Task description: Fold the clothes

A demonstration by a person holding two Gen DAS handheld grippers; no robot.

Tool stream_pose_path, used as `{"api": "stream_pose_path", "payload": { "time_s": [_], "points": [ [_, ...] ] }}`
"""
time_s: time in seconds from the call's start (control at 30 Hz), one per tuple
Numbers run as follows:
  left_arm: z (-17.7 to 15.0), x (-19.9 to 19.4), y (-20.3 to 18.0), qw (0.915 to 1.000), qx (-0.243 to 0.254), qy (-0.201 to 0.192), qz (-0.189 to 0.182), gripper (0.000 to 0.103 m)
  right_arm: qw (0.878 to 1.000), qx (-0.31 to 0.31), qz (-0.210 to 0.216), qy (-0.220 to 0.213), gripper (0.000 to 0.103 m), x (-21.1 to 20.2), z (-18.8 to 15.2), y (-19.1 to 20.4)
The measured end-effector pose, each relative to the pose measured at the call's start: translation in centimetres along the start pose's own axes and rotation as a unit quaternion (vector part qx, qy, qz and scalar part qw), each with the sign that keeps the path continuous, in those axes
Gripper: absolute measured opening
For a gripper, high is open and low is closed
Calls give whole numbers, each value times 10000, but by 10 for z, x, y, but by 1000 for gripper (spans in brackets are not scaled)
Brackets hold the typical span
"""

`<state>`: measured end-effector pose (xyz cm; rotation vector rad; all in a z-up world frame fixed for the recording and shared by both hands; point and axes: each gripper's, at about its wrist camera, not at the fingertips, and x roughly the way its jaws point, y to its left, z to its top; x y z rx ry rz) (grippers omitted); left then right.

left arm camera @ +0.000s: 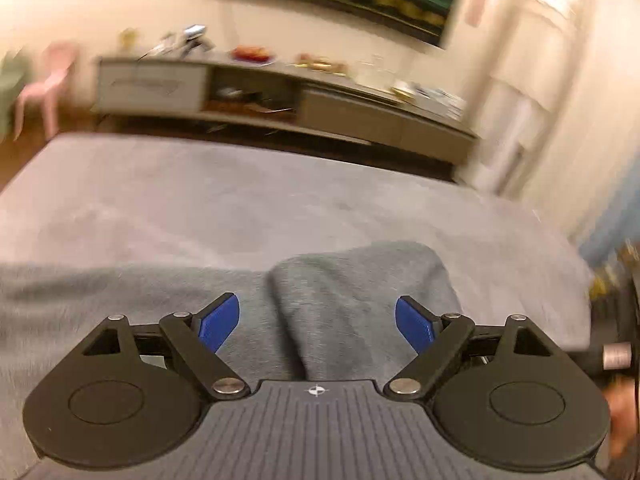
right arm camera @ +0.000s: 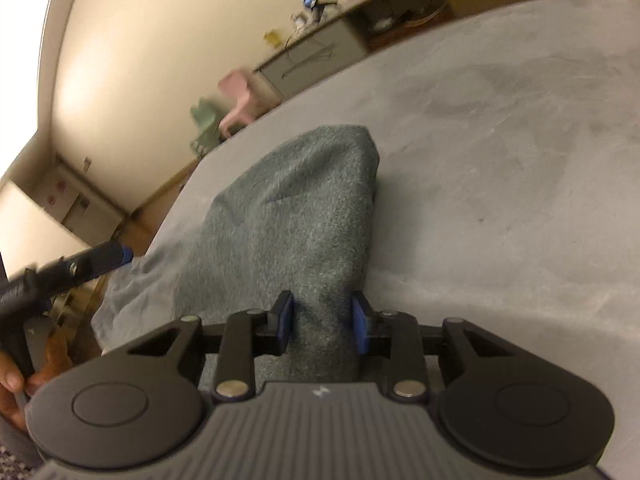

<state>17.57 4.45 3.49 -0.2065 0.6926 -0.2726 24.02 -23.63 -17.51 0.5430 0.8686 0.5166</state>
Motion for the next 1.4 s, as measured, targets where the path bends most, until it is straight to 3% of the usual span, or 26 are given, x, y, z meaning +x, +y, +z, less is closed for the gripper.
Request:
{"api": "stream_pose_path", "payload": {
  "time_s": [0.07, 0.17, 0.37, 0.4, 0.5, 0.53, 0.57, 0.63, 0.77, 0.87, 0.93, 1.0, 1.03, 1.13, 1.2, 1.3, 1.4],
  "points": [
    [1, 7, 3, 9998, -207, 21, 40, 87, 9999, -67, -58, -55, 16, -3, -4, 4],
    [-2, 12, 3, 9989, -434, 141, -86, 87, 9995, -145, -234, -169, 15, -12, -2, 2],
    [-23, 25, -23, 9975, -221, 478, -463, 87, 9881, -255, -1395, -603, 17, -69, 6, -41],
    [-28, 28, -30, 9964, -204, 553, -609, 87, 9846, -273, -1587, -674, 19, -79, 8, -49],
    [-37, 43, -48, 9930, -159, 704, -936, 87, 9719, -327, -2158, -887, 43, -108, 12, -70],
    [-40, 48, -53, 9917, -144, 749, -1037, 87, 9671, -393, -2304, -1004, 58, -117, 10, -72],
    [-42, 54, -59, 9903, -135, 811, -1121, 87, 9623, -607, -2350, -1226, 61, -126, -1, -57],
    [-39, 67, -72, 9876, -178, 936, -1252, 87, 9509, -1274, -2387, -1502, 61, -138, -25, -20],
    [-16, 113, -118, 9826, -211, 1099, -1482, 88, 9470, -2263, -1990, -1111, 53, -122, -60, 15],
    [-2, 156, -160, 9839, -9, 1172, -1349, 88, 9485, -2487, -1852, -651, 40, -97, -74, 20],
    [1, 183, -186, 9851, 283, 1295, -1092, 86, 9468, -2587, -1853, -488, 40, -92, -79, 21],
    [4, 210, -202, 9860, 419, 1364, -863, 80, 9465, -2616, -1859, -338, 39, -90, -83, 17],
    [6, 219, -209, 9860, 466, 1363, -838, 72, 9461, -2632, -1865, -282, 37, -90, -84, 14],
    [16, 231, -222, 9849, 517, 1231, -1102, 59, 9412, -2787, -1888, -281, 37, -99, -94, 10],
    [21, 239, -225, 9851, 476, 1046, -1279, 58, 9362, -2938, -1914, -261, 37, -100, -98, 13],
    [16, 254, -215, 9873, 388, 1183, -989, 58, 9322, -3052, -1932, -220, 38, -100, -100, 16],
    [17, 236, -204, 9884, 189, 1113, -1012, 60, 9361, -2954, -1900, -190, 38, -102, -96, 16]
  ]
}}
